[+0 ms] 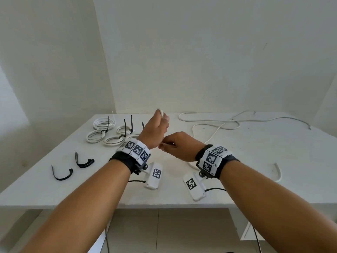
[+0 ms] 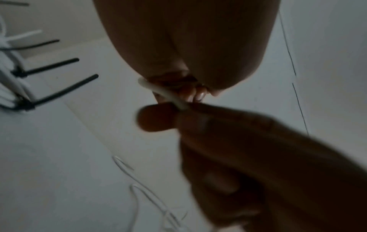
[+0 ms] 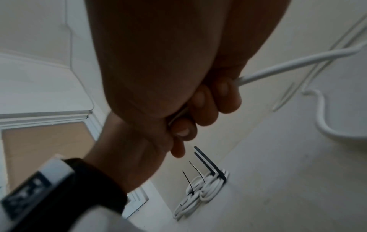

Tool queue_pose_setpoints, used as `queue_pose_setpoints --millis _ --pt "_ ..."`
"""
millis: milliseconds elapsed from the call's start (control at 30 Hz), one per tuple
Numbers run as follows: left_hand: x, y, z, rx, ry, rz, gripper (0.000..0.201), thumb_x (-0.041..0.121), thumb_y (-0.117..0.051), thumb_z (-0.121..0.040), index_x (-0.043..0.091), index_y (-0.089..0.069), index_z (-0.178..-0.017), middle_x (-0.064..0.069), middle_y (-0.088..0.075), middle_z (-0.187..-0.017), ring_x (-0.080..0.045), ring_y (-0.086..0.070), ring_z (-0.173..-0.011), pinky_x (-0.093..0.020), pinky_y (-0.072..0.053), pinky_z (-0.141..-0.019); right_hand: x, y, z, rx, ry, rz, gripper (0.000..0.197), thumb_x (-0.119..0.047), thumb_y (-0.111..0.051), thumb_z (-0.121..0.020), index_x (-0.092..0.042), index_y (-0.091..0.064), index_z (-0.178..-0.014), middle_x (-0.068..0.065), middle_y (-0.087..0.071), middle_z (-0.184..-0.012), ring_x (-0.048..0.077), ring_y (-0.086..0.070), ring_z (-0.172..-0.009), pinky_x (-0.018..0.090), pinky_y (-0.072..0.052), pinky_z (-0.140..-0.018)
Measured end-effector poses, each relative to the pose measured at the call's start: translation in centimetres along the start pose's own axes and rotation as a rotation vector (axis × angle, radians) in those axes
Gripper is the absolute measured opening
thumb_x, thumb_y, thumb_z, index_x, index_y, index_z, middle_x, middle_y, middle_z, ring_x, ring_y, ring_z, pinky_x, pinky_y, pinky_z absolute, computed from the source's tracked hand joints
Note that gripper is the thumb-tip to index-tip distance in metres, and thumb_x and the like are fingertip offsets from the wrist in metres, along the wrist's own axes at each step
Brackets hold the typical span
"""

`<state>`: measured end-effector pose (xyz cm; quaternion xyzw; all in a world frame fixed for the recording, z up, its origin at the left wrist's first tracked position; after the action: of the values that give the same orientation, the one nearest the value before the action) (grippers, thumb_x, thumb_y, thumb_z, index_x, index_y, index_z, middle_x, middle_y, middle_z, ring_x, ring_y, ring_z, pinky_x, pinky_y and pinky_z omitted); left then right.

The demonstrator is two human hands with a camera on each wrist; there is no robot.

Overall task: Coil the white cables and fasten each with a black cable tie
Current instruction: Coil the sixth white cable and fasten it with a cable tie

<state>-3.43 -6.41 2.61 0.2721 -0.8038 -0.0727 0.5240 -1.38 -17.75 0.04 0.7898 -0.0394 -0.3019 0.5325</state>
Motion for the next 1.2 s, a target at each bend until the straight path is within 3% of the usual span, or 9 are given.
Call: queue_pose_setpoints --millis 100,167,300,433,633,800,967,1067,1200 --pt "-1.2 -0.5 0.5 -0.136 0.068 -0.231 0.026 0.034 -0.036 -0.100 0.013 -0.036 -0.084 0.001 -0.040 -0.074 -0.013 -0.036 -0.064 -0.030 -0.036 -0.063 -0.9 1.6 0.5 -0.022 0.049 0.087 0.019 -0.026 -0.058 -0.096 -0.016 -0.074 -0.100 -0.014 -0.056 -0.066 0.001 -0.050 -0.057 0.016 -0.035 -0.058" --pt "-1.9 -1.3 1.1 -0.282 0.140 -0.278 0.021 0.040 -0.033 -0.089 0.022 -0.036 -0.079 0.008 -0.038 -0.074 -0.009 -0.035 -0.064 -0.025 -0.037 -0.064 -1.1 3.1 0.8 -0.011 0.065 0.130 0.014 -0.025 -0.062 -0.093 -0.018 -0.074 -0.091 -0.017 -0.051 -0.061 -0.004 -0.050 -0.057 0.010 -0.032 -0.054" --pt "-1.3 -3.2 2.1 -0.416 0.266 0.085 0.029 0.021 -0.028 -0.101 0.015 -0.036 -0.073 0.004 -0.034 -0.060 -0.013 -0.027 -0.054 -0.018 -0.026 -0.046 -0.4 5.6 1.2 0.035 0.040 0.089 0.011 -0.030 -0.071 -0.087 -0.021 -0.077 -0.086 -0.015 -0.061 -0.066 -0.003 -0.053 -0.061 0.010 -0.038 -0.057" --pt "0.0 -4.1 2.0 -0.393 0.257 0.167 0.048 0.038 -0.020 -0.107 0.016 -0.036 -0.067 0.000 -0.031 -0.052 -0.013 -0.021 -0.045 -0.021 -0.020 -0.042 0.4 7.8 1.4 0.130 0.023 -0.020 0.011 -0.029 -0.080 -0.081 -0.021 -0.075 -0.077 -0.010 -0.065 -0.064 0.001 -0.052 -0.055 0.012 -0.041 -0.054" --pt "1.4 -4.0 2.5 -0.442 0.220 0.432 0.043 0.052 -0.032 -0.096 0.021 -0.027 -0.066 0.004 -0.019 -0.053 -0.011 -0.011 -0.046 -0.022 -0.010 -0.043 3.3 11.1 2.0 0.305 -0.026 -0.235 0.014 -0.028 -0.084 -0.077 -0.019 -0.073 -0.076 -0.006 -0.072 -0.069 0.004 -0.059 -0.062 0.015 -0.045 -0.062" --pt "5.7 -3.5 2.5 -0.341 0.094 0.734 0.043 0.049 -0.030 -0.094 0.018 -0.029 -0.065 0.009 -0.024 -0.045 -0.009 -0.010 -0.042 -0.022 -0.010 -0.041 5.5 9.3 2.3 0.450 -0.093 -0.457 0.031 -0.032 -0.063 -0.095 -0.014 -0.070 -0.071 -0.007 -0.060 -0.055 0.003 -0.049 -0.051 0.011 -0.041 -0.056" --pt "8.6 -1.0 1.0 -0.189 -0.092 0.876 0.040 0.046 -0.025 -0.098 0.018 -0.033 -0.071 0.010 -0.028 -0.050 -0.010 -0.014 -0.045 -0.021 -0.015 -0.042 6.9 3.7 2.1 0.286 -0.156 -0.403 0.047 -0.047 -0.046 -0.101 -0.015 -0.074 -0.079 -0.007 -0.058 -0.057 0.007 -0.049 -0.053 0.021 -0.042 -0.063" --pt "7.5 0.1 -0.5 -0.065 -0.081 0.752 0.032 0.041 -0.032 -0.095 0.017 -0.033 -0.074 0.008 -0.033 -0.053 -0.009 -0.026 -0.044 -0.021 -0.025 -0.045 6.0 1.5 2.0 0.198 -0.164 -0.375 0.045 -0.045 -0.044 -0.103 -0.018 -0.075 -0.086 -0.007 -0.049 -0.057 0.005 -0.040 -0.049 0.021 -0.036 -0.059" --pt "4.3 0.6 -1.0 0.071 -0.093 0.270 0.036 0.040 -0.030 -0.102 0.016 -0.035 -0.075 0.005 -0.036 -0.059 -0.011 -0.034 -0.050 -0.023 -0.031 -0.052 3.3 0.5 1.6 0.105 -0.087 -0.195 0.035 -0.042 -0.047 -0.101 -0.028 -0.075 -0.086 -0.007 -0.058 -0.061 0.007 -0.052 -0.056 0.025 -0.044 -0.060"
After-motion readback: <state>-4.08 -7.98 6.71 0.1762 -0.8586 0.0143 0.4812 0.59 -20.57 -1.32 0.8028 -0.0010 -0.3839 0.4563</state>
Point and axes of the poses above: each hand's wrist, its own z-axis away from the middle knuckle, its own y-axis out of the back of the hand, x = y × z, the point moved 5 cm from there along -z, towards the middle knuckle
